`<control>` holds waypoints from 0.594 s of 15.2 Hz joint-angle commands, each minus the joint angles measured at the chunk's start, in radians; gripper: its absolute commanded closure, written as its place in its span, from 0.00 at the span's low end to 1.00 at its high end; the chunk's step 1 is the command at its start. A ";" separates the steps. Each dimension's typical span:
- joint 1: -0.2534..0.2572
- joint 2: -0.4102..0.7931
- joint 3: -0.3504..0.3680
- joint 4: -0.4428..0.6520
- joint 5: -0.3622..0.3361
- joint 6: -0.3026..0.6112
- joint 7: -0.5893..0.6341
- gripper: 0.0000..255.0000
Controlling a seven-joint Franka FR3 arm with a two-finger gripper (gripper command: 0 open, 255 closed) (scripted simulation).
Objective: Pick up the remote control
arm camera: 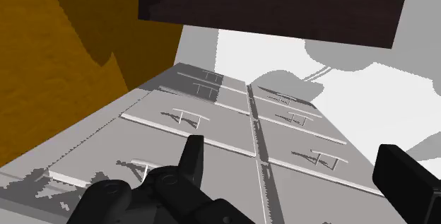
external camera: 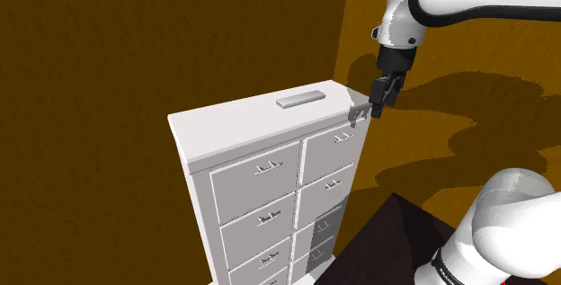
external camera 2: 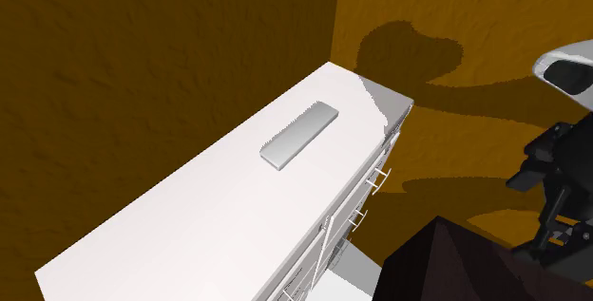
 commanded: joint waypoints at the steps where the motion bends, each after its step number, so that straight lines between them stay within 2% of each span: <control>1: 0.000 0.000 0.000 0.000 0.000 0.000 0.000 0.00; 9: 0.058 0.242 -0.164 0.118 -0.079 0.153 -0.390 0.00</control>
